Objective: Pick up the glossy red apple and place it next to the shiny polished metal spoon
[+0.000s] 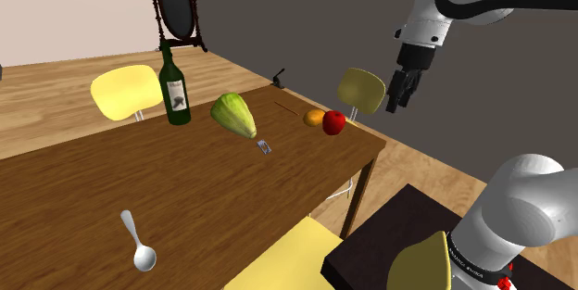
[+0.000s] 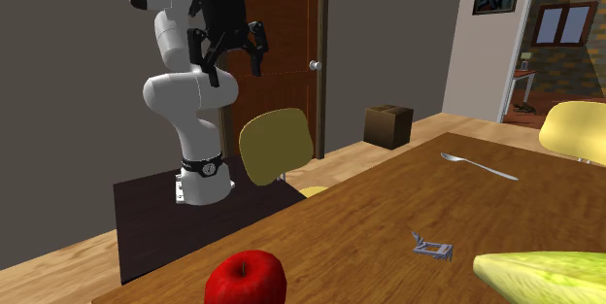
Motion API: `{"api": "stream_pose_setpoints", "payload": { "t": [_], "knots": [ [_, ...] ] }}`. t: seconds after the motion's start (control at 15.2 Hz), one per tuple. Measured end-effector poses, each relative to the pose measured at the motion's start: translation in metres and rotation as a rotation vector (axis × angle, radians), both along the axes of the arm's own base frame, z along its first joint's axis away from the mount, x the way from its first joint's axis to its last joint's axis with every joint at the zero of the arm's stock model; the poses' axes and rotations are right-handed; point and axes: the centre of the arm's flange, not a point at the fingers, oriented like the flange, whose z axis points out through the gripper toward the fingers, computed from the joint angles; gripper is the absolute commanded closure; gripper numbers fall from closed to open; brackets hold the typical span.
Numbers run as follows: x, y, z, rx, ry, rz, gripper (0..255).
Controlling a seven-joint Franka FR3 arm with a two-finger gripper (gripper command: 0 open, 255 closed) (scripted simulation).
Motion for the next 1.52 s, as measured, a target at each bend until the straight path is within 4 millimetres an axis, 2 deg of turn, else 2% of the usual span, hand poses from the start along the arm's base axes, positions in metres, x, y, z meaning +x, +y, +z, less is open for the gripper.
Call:
{"api": "stream_pose_setpoints", "payload": {
  "t": [0.13, 0.4, 0.73, 0.86, 1.52],
  "knots": [
    [0.005, -0.003, -0.003, -0.002, -0.004, 0.002, 0],
    [0.034, -0.019, -0.027, -0.014, -0.037, 0.014, 0],
    [0.083, -0.042, -0.051, -0.033, -0.086, 0.032, 0],
    [0.099, -0.053, -0.069, -0.04, -0.104, 0.039, 0],
    [0.196, -0.095, -0.114, -0.078, -0.204, 0.074, 0]
  ]
}}
